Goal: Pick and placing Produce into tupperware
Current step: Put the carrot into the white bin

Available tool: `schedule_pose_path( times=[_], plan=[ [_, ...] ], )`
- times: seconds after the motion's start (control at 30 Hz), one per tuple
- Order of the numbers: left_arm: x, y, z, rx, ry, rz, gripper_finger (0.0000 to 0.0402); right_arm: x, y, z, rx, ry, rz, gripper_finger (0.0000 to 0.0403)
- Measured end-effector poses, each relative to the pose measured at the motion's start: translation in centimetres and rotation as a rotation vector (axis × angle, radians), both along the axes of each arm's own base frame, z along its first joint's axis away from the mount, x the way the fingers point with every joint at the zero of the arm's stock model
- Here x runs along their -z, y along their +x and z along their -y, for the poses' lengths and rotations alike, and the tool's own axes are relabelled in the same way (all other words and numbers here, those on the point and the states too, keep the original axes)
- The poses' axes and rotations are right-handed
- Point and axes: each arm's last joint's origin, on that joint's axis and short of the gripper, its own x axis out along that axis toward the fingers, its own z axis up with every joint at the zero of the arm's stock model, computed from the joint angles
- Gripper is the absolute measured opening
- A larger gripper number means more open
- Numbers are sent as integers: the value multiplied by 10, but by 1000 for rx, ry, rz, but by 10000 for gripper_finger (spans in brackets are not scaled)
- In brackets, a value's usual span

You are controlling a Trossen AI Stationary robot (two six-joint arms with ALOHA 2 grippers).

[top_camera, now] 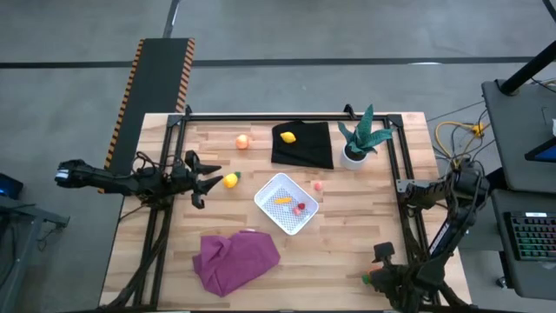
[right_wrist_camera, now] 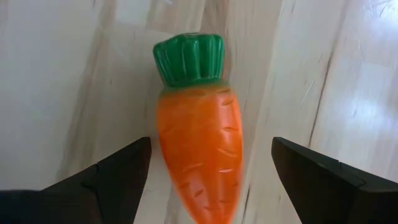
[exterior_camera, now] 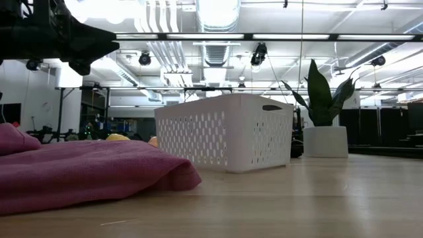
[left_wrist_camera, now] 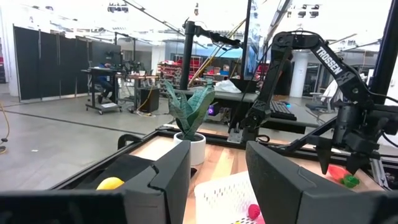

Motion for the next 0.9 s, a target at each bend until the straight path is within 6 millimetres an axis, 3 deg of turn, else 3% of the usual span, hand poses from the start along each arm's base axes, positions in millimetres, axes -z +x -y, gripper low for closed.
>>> schedule_pose_path(
  times=[0.33, 0.7, 0.9],
  plan=[
    [0, 0, 0, 0, -1, -4, 142, 1, 0, 0, 0, -3, -1, 315],
    [0, 0, 0, 0, 0, -4, 142, 2, -1, 1, 0, -8, -11, 187],
    [0, 0, 0, 0, 0, -4, 142, 1, -1, 2, -2, -12, -13, 152]
  ],
)
